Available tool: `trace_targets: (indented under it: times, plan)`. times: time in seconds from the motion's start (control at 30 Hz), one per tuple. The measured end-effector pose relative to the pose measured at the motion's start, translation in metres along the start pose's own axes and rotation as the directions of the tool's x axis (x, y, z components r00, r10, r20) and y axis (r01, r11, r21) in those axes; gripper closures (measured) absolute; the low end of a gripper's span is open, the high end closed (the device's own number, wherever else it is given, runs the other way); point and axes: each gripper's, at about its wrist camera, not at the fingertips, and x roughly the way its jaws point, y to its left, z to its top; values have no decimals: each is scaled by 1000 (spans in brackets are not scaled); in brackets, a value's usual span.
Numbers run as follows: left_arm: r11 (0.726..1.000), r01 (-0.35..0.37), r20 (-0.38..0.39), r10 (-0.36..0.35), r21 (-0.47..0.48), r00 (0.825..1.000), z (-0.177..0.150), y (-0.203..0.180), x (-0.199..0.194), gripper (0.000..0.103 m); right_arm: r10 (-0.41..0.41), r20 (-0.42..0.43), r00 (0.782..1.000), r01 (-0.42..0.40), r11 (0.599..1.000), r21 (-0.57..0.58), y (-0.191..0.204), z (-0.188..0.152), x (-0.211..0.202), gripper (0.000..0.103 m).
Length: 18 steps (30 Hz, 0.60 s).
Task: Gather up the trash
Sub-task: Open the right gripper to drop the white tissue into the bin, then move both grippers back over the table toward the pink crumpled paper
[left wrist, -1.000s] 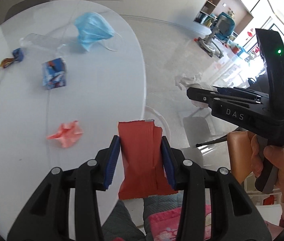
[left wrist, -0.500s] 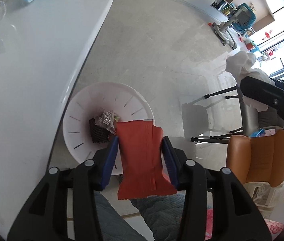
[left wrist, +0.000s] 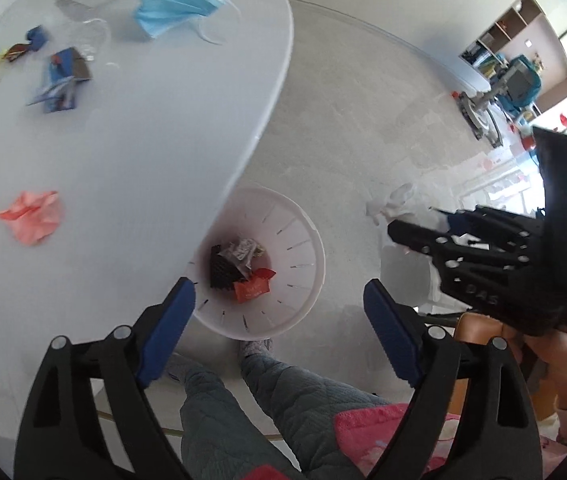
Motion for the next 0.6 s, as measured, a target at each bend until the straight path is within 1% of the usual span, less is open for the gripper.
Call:
trace_targets:
  times: [0.07, 0.13, 0.17, 0.2, 0.23, 0.27, 0.3, 0.37, 0.47, 0.53, 0.6]
  plan:
    - [998, -37, 33, 38, -53, 999, -6, 14, -22, 16, 25, -23, 999, -26, 999, -29, 6, 0, 18, 69]
    - [990, -71, 62, 79, -119, 995, -14, 32, -44, 13, 38, -48, 998, -41, 997, -65, 14, 0, 37, 67]
    - [984, -85, 75, 97, -154, 992, -18, 41, -54, 13, 42, -52, 998, -46, 996, -81, 17, 0, 43, 56]
    - [977, -98, 88, 116, -189, 989, -22, 49, -63, 13, 41, -54, 998, -46, 994, -101, 19, 0, 48, 37]
    - [969, -109, 97, 133, -221, 986, -24, 56, -69, 13, 35, -50, 998, -41, 992, -121, 22, 1, 51, 28]
    - [959, -122, 102, 152, -256, 983, -28, 65, -75, 13, 31, -41, 999, -37, 990, -136, 25, 2, 52, 15]
    - [950, -132, 106, 168, -284, 980, -31, 74, -79, 13, 32, -34, 999, -37, 988, -149, 28, 3, 53, 8]
    - [930, -149, 107, 194, -336, 975, -34, 83, -83, 13, 39, -29, 999, -43, 987, -158, 30, 8, 53, 5]
    - [908, -169, 102, 224, -383, 969, -39, 96, -86, 13, 52, -19, 998, -54, 987, -150, 28, 16, 47, 4]
    - [899, -177, 114, 240, -401, 964, -40, 99, -91, 13, 36, 3, 999, -36, 987, -154, 29, 22, 37, 2]
    - [892, -184, 128, 257, -414, 958, -37, 101, -94, 13, 22, 38, 999, -16, 987, -161, 32, 30, 24, 2]
